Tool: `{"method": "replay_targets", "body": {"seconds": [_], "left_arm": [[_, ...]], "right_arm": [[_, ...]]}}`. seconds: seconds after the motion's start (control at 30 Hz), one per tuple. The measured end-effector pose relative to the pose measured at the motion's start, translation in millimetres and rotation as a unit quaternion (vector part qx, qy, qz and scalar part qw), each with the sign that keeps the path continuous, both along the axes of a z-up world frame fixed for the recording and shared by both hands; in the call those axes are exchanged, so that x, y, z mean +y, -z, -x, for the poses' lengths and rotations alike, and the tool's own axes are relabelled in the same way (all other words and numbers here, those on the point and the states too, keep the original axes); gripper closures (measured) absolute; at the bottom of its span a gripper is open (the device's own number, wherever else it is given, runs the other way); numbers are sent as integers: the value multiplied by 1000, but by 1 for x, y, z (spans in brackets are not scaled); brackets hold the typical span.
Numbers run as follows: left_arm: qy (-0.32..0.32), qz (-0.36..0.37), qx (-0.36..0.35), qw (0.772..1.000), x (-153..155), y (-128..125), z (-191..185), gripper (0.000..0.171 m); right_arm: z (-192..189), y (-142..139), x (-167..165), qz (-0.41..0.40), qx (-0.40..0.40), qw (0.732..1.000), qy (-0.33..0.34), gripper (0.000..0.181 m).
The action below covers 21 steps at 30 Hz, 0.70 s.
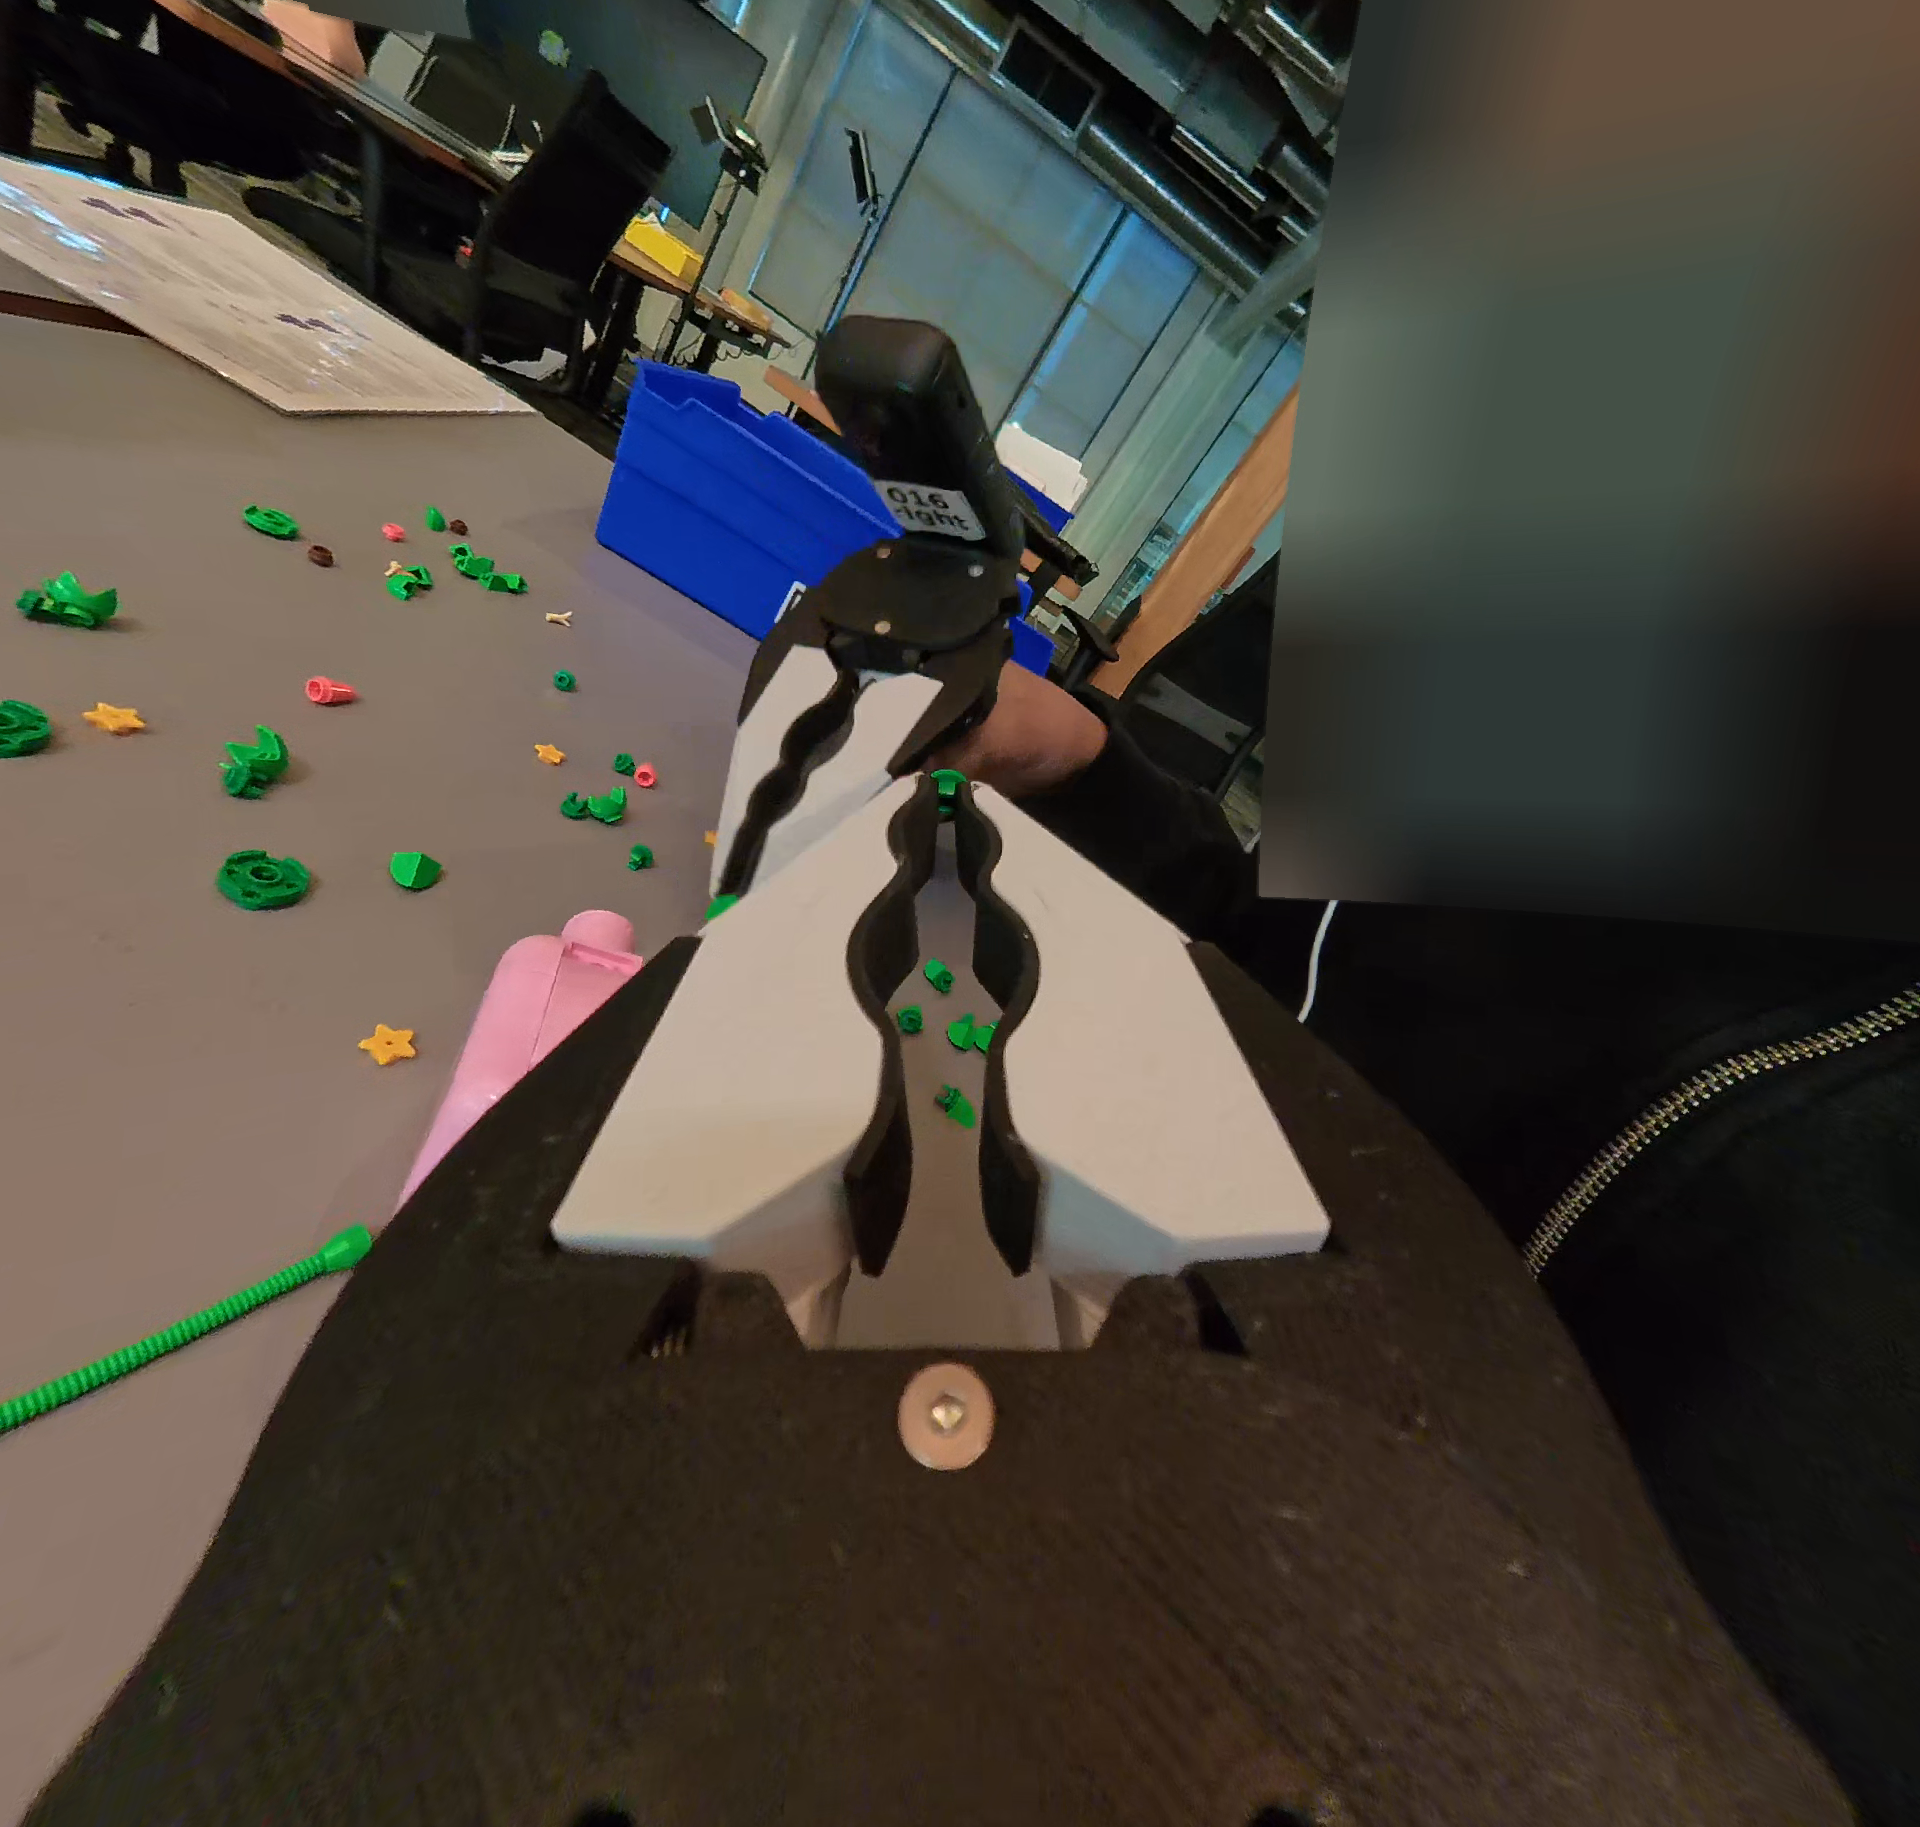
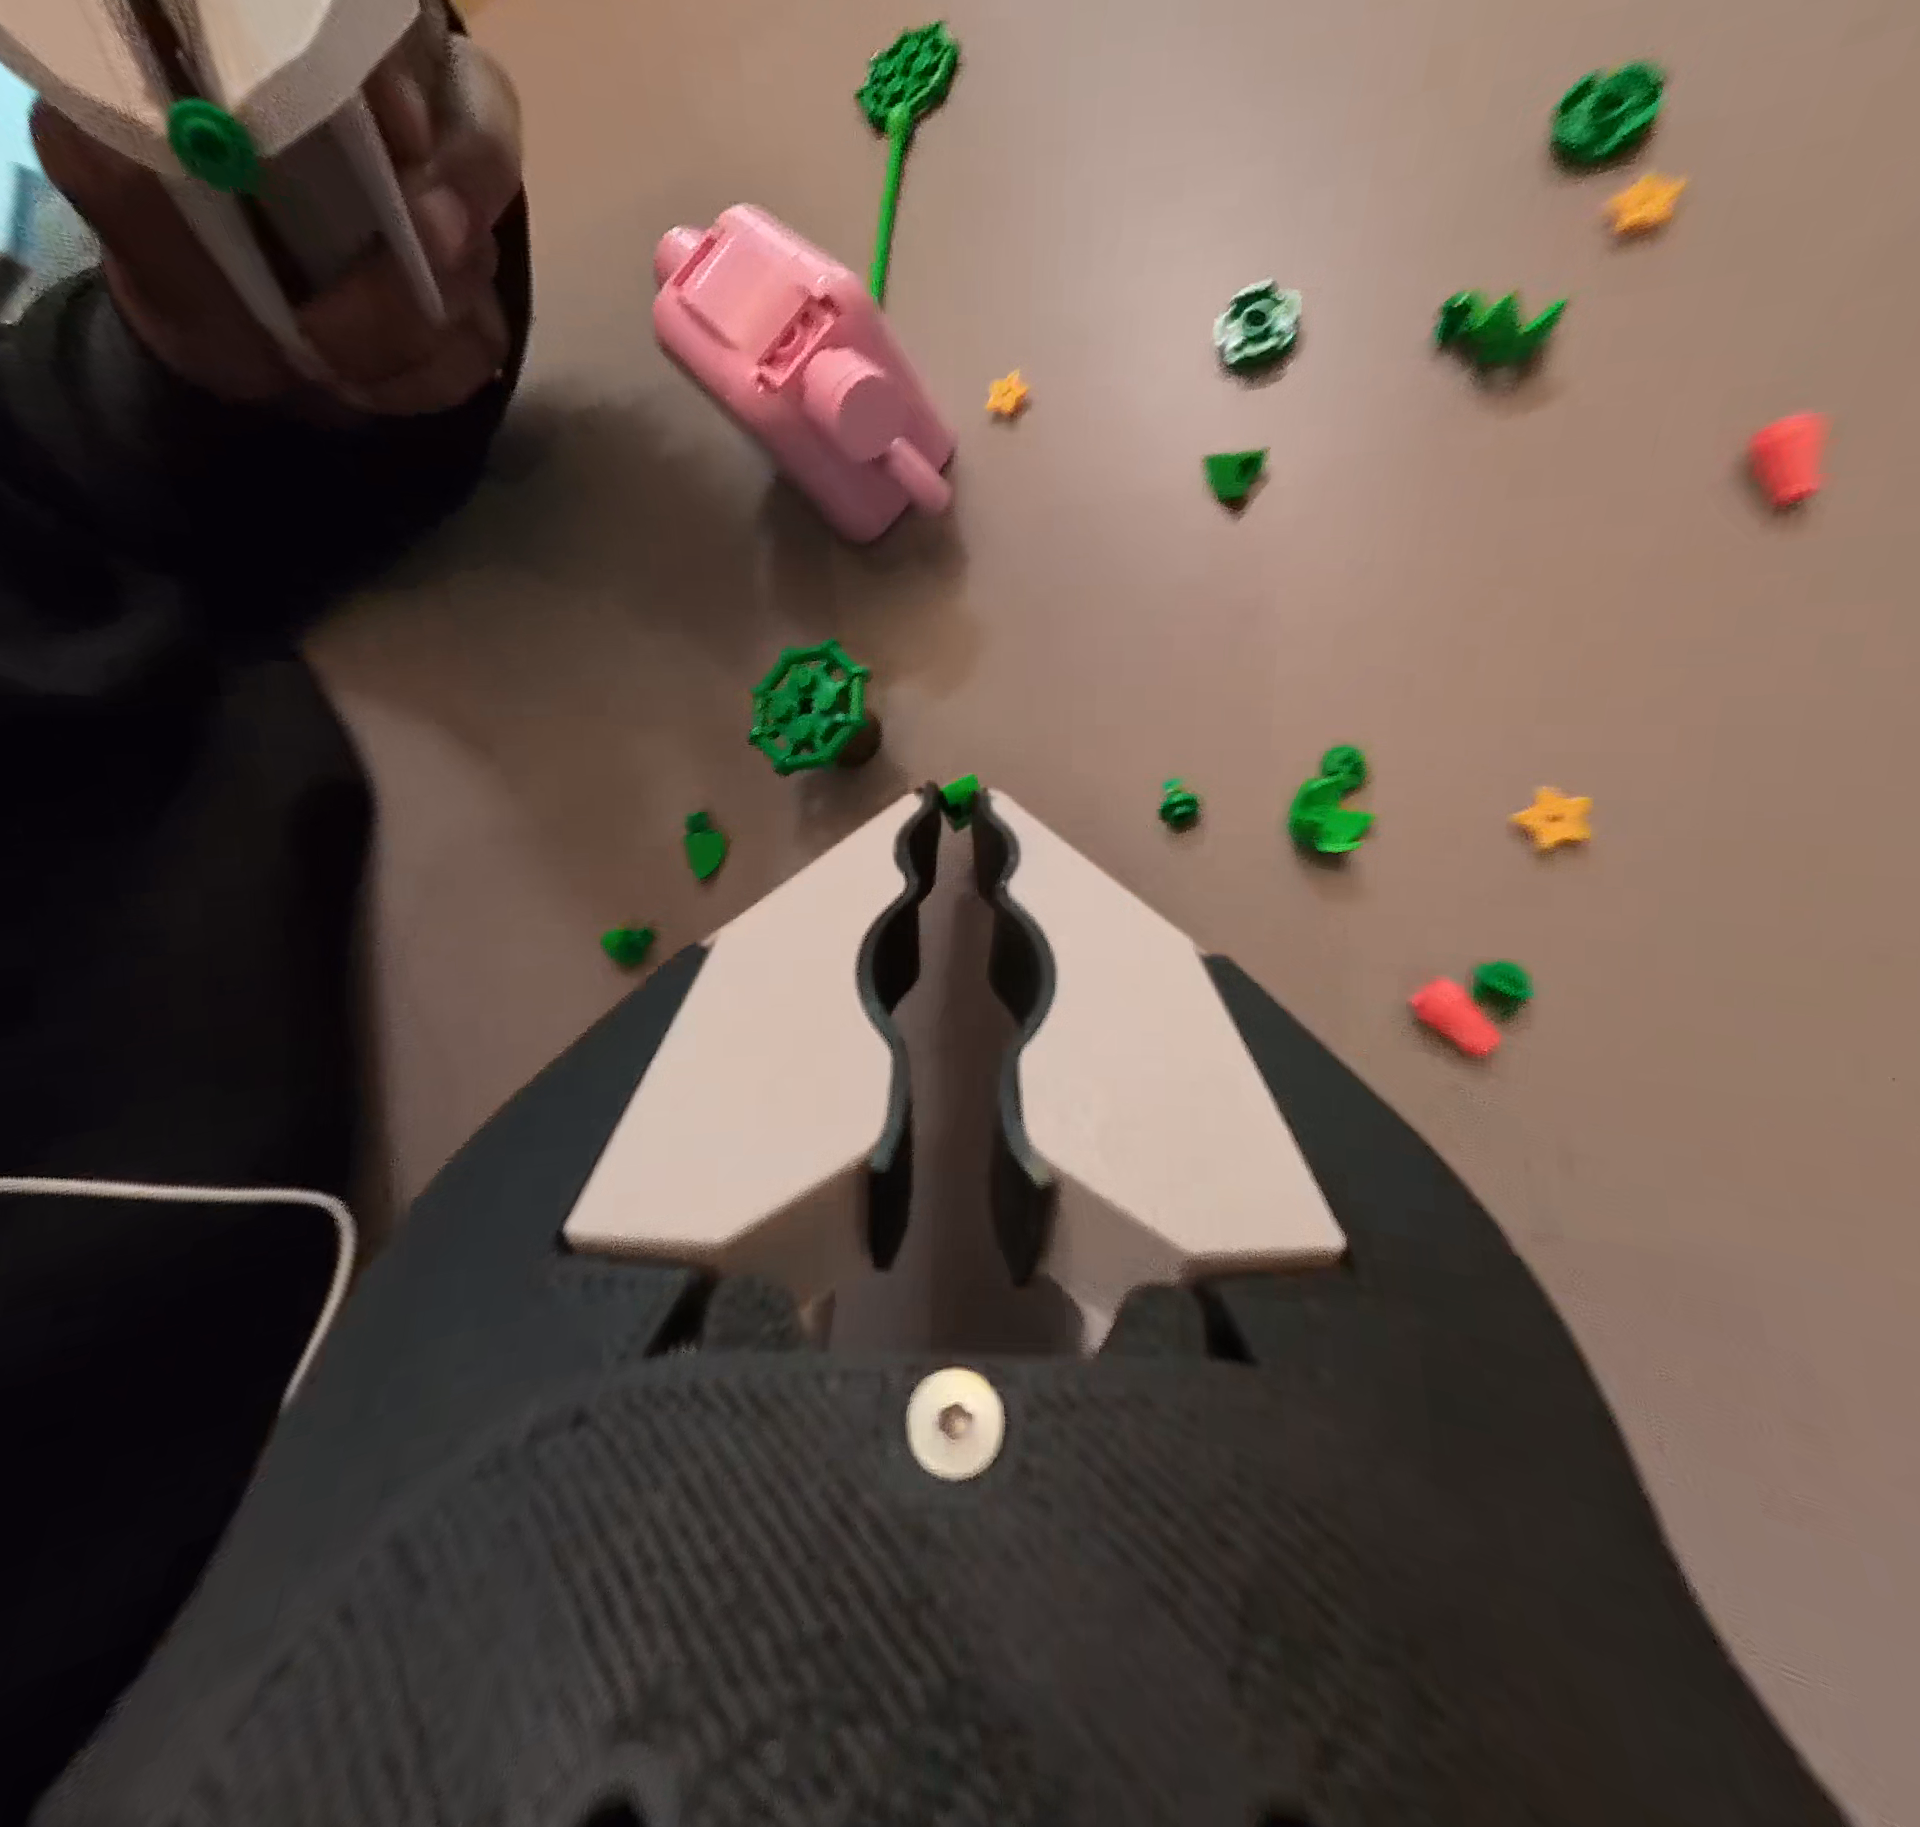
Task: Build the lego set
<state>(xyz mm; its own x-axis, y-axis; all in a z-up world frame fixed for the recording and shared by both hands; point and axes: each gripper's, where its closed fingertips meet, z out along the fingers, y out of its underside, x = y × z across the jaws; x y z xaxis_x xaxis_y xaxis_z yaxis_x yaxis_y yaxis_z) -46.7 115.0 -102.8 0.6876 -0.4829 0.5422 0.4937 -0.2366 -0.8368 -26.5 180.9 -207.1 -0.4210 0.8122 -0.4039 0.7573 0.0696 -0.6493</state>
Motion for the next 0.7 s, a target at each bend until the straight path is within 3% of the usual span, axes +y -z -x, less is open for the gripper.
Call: {"method": "replay_targets", "body": {"seconds": [0.2, 0.7], "left_arm": [[1, 2, 4, 1000, 2, 2, 0, 171], [1, 2, 5, 1000, 2, 2, 0, 171]], "right_arm": [[-10, 9, -4, 29, -39, 999, -8, 177], [-15, 10, 16, 16, -37, 999, 15, 177]]}}
